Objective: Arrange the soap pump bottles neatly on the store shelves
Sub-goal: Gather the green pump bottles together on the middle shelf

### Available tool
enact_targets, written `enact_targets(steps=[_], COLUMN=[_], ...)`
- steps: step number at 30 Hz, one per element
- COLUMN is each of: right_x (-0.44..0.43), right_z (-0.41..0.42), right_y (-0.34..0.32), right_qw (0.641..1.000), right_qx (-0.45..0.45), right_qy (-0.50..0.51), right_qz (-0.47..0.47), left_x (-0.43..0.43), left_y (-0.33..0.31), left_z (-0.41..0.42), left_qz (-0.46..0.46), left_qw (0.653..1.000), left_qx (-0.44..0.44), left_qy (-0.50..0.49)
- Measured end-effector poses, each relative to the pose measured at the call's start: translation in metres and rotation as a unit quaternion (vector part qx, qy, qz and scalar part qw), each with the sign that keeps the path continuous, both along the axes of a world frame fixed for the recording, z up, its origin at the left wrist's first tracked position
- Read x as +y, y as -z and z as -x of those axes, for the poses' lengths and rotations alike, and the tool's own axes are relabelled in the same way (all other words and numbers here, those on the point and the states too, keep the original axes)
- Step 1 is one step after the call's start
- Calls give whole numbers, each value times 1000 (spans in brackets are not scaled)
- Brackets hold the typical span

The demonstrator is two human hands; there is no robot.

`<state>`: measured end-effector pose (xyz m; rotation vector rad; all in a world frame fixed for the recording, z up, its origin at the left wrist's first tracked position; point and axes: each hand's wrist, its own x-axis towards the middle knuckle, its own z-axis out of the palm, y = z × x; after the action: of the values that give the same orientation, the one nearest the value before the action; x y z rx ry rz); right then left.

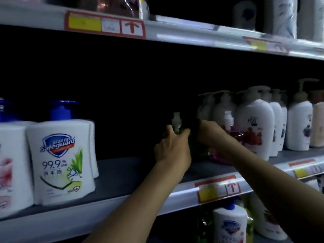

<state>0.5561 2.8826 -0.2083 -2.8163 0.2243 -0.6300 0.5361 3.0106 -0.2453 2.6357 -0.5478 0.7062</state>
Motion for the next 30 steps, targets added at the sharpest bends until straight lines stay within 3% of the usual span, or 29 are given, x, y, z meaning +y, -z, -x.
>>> enact_targets(steps=[6,12,15,19,22,23,25,27,30], right_x=[-2,2,8,8,8,12,20,32,58], right_z=[-6,26,49,83,99,100,99,97,105], right_y=[-6,-3,5,15,24,29,41,49,50], right_qw=[998,992,981,938,917,915,914,910,904], right_qx=[22,-9,-55,-177,-51,-8,-4,-58,-141], right_qy=[26,-103,-156,-285,-318,-322,-324,-321,-319], right_qz=[47,73,99,-93,-236,-243,-245,-255,-247], left_x=[30,45,53,65,79,83,89,91,101], left_y=[1,-2,-1,2,1,0,3,8,18], left_z=[-13,-10,7,46,63,68,77,84,87], left_qz=[7,49,93,146,140,136,139,175,251], left_qw=[1000,993,990,980,978,978,975,971,963], left_qx=[22,94,63,60,84,97,118,110,16], left_qy=[-13,44,80,123,127,125,130,122,94])
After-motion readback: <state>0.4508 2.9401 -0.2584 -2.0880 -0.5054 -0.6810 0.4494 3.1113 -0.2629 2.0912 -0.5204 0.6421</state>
